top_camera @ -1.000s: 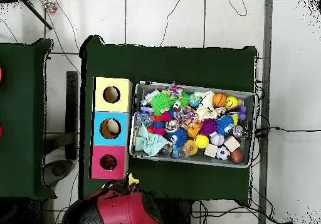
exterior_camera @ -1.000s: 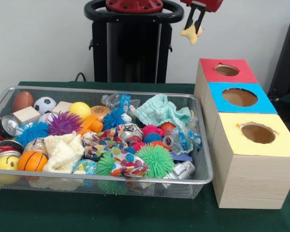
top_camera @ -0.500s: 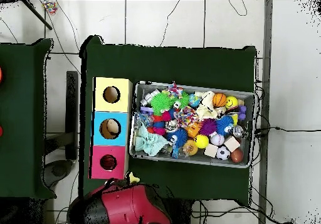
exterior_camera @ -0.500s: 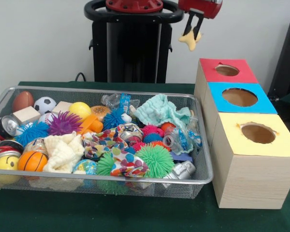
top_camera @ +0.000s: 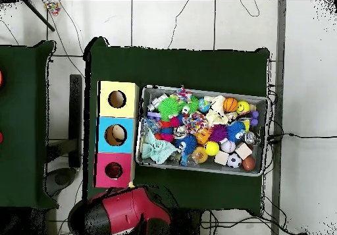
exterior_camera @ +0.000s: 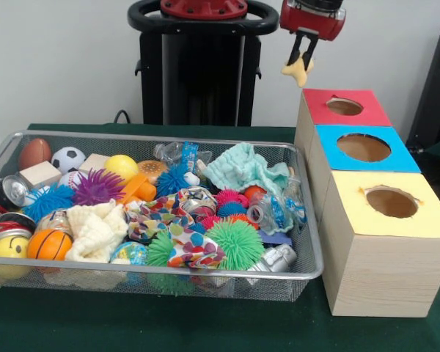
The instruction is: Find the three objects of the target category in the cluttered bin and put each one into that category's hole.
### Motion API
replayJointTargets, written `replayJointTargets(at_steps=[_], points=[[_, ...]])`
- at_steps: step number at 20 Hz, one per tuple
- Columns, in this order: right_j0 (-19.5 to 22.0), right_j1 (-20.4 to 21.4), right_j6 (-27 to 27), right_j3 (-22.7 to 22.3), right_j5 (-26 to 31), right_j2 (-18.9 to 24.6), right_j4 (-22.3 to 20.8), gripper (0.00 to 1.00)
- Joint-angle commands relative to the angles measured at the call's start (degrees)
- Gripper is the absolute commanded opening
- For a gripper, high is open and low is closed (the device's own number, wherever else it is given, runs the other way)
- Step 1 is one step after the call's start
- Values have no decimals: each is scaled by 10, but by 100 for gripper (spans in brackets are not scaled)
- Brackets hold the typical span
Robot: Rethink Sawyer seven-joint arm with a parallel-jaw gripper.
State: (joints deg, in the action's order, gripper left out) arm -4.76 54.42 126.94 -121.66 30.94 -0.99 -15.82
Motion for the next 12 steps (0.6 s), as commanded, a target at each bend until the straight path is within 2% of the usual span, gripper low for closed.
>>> replayJointTargets(at_steps=[1, 12], points=[[-9, -48, 42, 40, -54, 54, 12, 0], [-35, -37, 54, 52, -22, 36, 19, 0]])
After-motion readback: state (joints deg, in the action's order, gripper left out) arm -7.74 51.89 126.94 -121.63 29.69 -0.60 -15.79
